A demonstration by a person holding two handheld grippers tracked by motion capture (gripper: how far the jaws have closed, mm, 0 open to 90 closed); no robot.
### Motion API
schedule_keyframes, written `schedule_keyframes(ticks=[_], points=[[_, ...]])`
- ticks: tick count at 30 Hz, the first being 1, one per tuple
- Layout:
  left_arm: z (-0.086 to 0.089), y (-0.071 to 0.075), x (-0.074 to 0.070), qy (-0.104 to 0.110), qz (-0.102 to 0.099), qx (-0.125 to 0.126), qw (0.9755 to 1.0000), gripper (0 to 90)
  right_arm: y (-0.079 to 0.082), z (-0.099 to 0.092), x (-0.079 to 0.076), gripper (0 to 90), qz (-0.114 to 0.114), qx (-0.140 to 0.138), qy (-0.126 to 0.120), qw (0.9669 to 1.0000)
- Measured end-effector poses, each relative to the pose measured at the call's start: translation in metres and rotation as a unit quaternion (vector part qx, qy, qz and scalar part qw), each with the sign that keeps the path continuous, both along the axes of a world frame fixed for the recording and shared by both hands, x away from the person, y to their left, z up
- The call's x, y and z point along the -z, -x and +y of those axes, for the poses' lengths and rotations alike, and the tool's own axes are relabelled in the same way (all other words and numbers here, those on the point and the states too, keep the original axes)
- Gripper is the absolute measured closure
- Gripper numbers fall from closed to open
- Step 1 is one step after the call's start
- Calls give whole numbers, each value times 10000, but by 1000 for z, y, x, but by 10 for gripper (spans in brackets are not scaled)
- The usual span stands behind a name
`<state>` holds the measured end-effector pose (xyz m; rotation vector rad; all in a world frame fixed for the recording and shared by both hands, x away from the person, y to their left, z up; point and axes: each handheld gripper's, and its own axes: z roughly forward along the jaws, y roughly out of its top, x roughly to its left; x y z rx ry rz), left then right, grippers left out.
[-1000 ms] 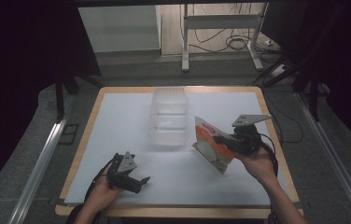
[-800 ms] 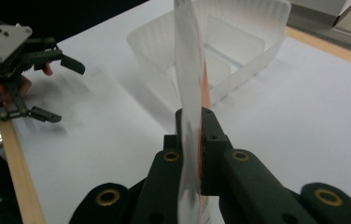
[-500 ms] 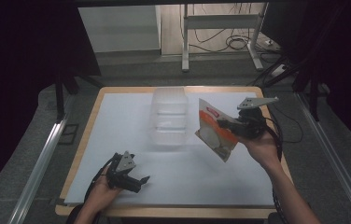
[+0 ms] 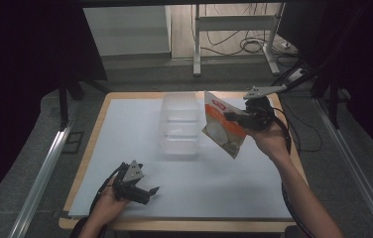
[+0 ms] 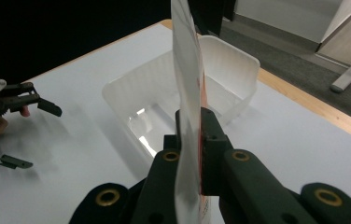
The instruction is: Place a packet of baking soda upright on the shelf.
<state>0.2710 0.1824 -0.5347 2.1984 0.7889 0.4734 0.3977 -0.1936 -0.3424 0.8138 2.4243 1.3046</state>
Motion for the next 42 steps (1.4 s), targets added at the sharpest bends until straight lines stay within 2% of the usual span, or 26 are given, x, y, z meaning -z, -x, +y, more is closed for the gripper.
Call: schedule_keyframes(ticks=[14, 18, 21, 25, 30, 37, 42], points=[[1, 0, 0, 13, 4, -4, 10000, 21, -21, 44, -3, 885, -7, -398, 25, 9992], [2, 0, 0, 102, 49, -7, 9999, 17, -29, 65, -3, 884, -27, -553, 73, 9984], [3, -1, -1, 151, 73, 18, 9999, 15, -32, 73, -2, 885, -26, -607, 87, 9981], [6, -1, -2, 317, 101, 32, 9994, 13, -38, 92, 1, 884, -20, -719, 105, 9974], [7, -1, -2, 351, 111, 43, 9993, 13, -42, 106, 2, 884, -27, -791, 117, 9968], [8, -1, -3, 423, 73, 93, 9990, 9, -51, 136, 13, 884, -4, -978, 211, 9950], [10, -1, -3, 520, 16, 89, 9986, 2, -55, 148, 26, 884, 110, -999, 226, 9947]])
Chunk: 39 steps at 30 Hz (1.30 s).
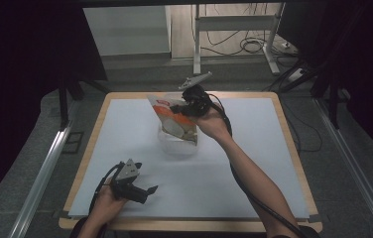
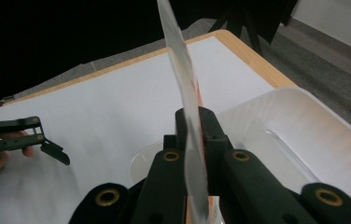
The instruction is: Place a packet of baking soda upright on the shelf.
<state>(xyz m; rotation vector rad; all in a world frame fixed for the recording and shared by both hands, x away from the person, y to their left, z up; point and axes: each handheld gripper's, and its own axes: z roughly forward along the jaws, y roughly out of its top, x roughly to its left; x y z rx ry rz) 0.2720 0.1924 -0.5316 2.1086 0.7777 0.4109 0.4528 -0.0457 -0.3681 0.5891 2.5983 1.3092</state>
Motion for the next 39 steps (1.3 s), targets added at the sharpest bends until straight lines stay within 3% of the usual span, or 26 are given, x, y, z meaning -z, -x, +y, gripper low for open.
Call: schedule_keyframes(ticks=[8, 10, 12, 14, 18, 22, 25, 32, 39], points=[[0, 1, -1, -1, -87, 4, 10000, 0, -5, 1, 19, 883, 129, 64, 12, 9999], [-1, 1, 0, -41, -91, 23, 9999, 0, -6, -3, 34, 880, 197, 93, 47, 9998], [-1, 1, 0, -51, -98, 25, 9999, 0, -7, -3, 38, 879, 203, 99, 88, 9997], [-1, 1, 0, -74, -104, 25, 9999, 0, -7, -12, 46, 878, 292, 12, -100, 9995], [-2, 1, 1, -111, -112, 39, 9999, 0, -5, -24, 51, 865, 158, 208, 281, 9993], [-3, 1, 1, -152, -111, 47, 9998, 0, -4, -28, 55, 848, 181, 205, 314, 9991], [-3, 1, 1, -154, -119, 54, 9998, 0, -2, -25, 57, 782, 94, 231, 513, 9984], [-3, 1, 1, -168, -129, 56, 9998, 0, -3, -26, 51, 451, -39, 401, 453, 9982], [-3, 1, 1, -178, -120, 61, 9998, 0, 2, -23, 49, 252, -292, 531, 566, 9966]])
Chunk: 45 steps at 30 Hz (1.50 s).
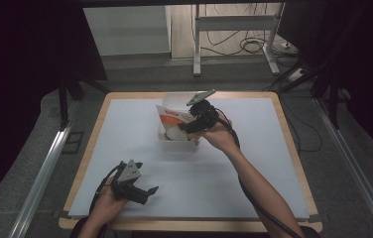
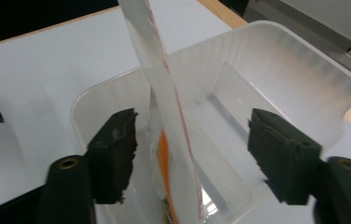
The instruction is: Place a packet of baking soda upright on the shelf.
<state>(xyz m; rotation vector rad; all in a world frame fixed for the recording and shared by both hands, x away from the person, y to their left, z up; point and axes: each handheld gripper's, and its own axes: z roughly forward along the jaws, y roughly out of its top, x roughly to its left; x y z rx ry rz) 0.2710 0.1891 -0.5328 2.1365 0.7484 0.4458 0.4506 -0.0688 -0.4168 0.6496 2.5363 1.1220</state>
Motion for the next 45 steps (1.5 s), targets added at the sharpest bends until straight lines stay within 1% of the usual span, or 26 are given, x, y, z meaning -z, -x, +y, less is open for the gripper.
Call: schedule_keyframes(ticks=[1, 3, 6, 7, 8, 9, 17, 20, 22, 24, 26, 27, 28, 29, 32, 38, 40, 43, 45], points=[[0, 0, 0, 0, -1, -4, 10000, 0, 0, 0, 0, 252, 0, 0, 0, 10000], [0, 0, 0, 12, 4, -9, 10000, 0, 1, 0, -1, 208, -46, 22, 37, 10000], [0, 0, 0, 16, 6, -11, 10000, 0, 2, -1, -2, 185, -72, 50, 35, 10000], [0, 0, 0, 18, 10, -12, 10000, 0, 2, -1, -3, 161, -86, 76, 40, 9999], [0, 0, 0, 18, 10, -12, 10000, 0, 2, -1, -3, 161, -86, 76, 40, 9999], [0, 0, 0, 22, 9, -9, 10000, 0, 4, -1, -3, 143, -91, 85, 71, 9999], [0, 0, 0, 44, 21, 2, 10000, 0, 14, -3, -5, 64, -126, -22, 253, 9996], [0, 0, 0, 51, 30, 3, 10000, 0, 17, -6, -6, 29, -97, -110, 232, 9996], [0, 0, 0, 52, 35, 17, 10000, 0, 19, -9, -7, 13, -175, -86, 208, 9996], [0, -1, 0, 79, 45, 37, 10000, 0, 21, -12, -8, 7, -209, -108, 149, 9996], [1, 0, 0, 113, 51, 45, 9999, 0, 22, -16, -8, 0, -228, -75, 142, 9996], [1, 0, 0, 187, 52, 56, 9998, 0, 23, -18, -7, 0, -235, -59, 124, 9996], [1, 0, 0, 187, 52, 56, 9998, 0, 24, -20, -7, 0, -241, -67, 104, 9996], [1, 0, -1, 221, 60, 76, 9997, 0, 24, -20, -7, 0, -241, -67, 104, 9996], [2, 0, -1, 284, 61, 133, 9995, 0, 26, -28, -4, 0, -221, -34, 50, 9997], [2, 0, -1, 305, 66, 123, 9994, 0, 29, -36, -2, 0, -189, 47, -3, 9998], [2, 0, -2, 319, 107, 114, 9994, 0, 32, -42, -2, 0, -227, 61, -28, 9997], [2, 0, -2, 283, 95, 103, 9995, 0, 35, -45, -2, 0, -242, 91, -71, 9996], [2, 1, -3, 311, 110, 121, 9994, 1, 36, -49, -1, 0, -271, 114, -95, 9995]])
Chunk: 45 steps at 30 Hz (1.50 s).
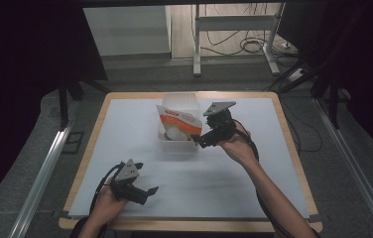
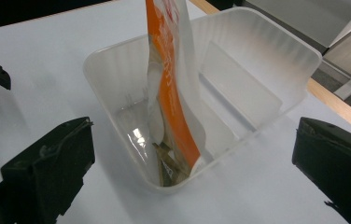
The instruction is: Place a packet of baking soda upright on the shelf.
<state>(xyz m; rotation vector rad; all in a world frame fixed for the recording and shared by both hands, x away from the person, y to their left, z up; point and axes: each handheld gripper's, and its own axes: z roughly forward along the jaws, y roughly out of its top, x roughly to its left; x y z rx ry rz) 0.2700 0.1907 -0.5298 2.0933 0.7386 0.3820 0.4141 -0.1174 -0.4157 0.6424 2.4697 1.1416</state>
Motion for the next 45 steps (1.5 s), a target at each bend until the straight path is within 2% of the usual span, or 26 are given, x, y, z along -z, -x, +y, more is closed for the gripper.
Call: schedule_keyframes(ticks=[6, 11, 17, 19, 22, 27, 35, 38, 41, 45], points=[[0, 1, -1, -66, -28, -16, 10000, 3, 7, -13, 8, 0, -1, 84, -85, 9999], [-1, 1, 0, -136, -30, -32, 9999, 6, 17, -24, 16, 0, -25, 116, -40, 9999], [-2, 1, 0, -159, -31, -29, 9999, 6, 28, -39, 24, 0, 89, 168, -33, 9998], [-2, 2, 0, -177, -31, -27, 9998, 6, 33, -47, 27, 0, 122, 208, 53, 9997], [-2, 2, -1, -190, -18, -22, 9998, 8, 38, -53, 27, 0, 4, 238, 135, 9996], [-1, 3, -4, -47, 10, 14, 10000, 23, 53, -71, 35, 0, -58, 351, 11, 9994], [-1, 5, -5, -63, -21, 71, 10000, 27, 70, -87, 48, 0, -34, 513, -63, 9987], [0, 4, -6, -6, 50, 74, 10000, 35, 77, -93, 56, 0, 74, 565, -162, 9982], [1, 4, -6, 21, 93, 63, 9999, 39, 84, -99, 64, 0, 217, 619, -161, 9977], [1, 4, -6, -11, 73, 38, 10000, 39, 90, -105, 67, 0, 264, 678, -162, 9972]])
